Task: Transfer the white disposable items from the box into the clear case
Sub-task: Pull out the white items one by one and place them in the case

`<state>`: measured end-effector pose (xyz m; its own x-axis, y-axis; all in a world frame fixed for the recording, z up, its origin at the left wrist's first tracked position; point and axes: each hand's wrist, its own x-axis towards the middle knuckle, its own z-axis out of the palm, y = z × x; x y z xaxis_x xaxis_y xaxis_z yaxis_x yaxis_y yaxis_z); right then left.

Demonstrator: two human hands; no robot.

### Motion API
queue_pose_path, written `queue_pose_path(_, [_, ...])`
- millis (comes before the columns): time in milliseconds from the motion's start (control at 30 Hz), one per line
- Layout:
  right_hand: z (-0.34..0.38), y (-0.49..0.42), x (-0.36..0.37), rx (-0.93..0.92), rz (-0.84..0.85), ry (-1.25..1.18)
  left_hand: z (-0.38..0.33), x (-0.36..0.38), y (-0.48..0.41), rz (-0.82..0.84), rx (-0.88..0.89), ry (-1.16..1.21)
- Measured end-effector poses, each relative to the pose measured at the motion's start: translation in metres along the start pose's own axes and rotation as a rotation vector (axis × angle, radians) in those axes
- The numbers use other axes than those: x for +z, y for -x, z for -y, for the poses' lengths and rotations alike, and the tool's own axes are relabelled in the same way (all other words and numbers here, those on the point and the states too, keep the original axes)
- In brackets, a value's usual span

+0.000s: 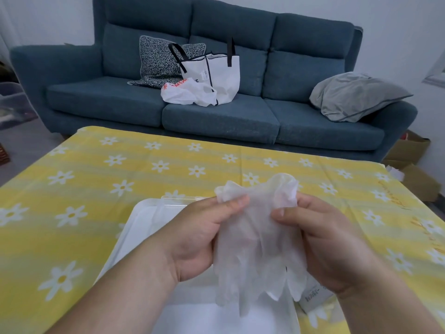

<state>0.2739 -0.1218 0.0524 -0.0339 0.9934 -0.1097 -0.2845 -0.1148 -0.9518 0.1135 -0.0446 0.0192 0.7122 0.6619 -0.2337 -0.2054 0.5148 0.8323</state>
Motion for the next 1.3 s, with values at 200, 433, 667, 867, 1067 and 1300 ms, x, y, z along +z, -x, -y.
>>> queue_pose_path(200, [0.001, -0.005, 0.001, -0.085, -0.204, 0.236, -0.004, 0.000, 0.005, -0.230, 0.104, -0.140])
queue_pose_path(433, [0.014, -0.006, 0.012, -0.383, -0.317, 0.879, -0.018, -0.005, 0.020, -0.088, 0.277, -0.487])
queue_pose_path(667, [0.015, -0.012, 0.033, -0.277, -0.161, 0.947, -0.034, -0.016, 0.028, -0.089, 0.616, -0.535])
queue_pose_path(867, [0.018, -0.017, 0.052, -0.315, -0.160, 0.601, -0.019, -0.050, 0.031, 0.125, 0.126, -0.430])
queue_pose_path(1067, [0.010, -0.028, 0.039, -0.138, -0.435, 0.340, -0.027, -0.083, 0.036, -0.127, -0.003, -0.182])
queue_pose_path(1300, [-0.051, -0.046, 0.021, 0.291, -0.462, 0.856, -0.020, -0.097, 0.023, -0.440, -0.128, -0.606])
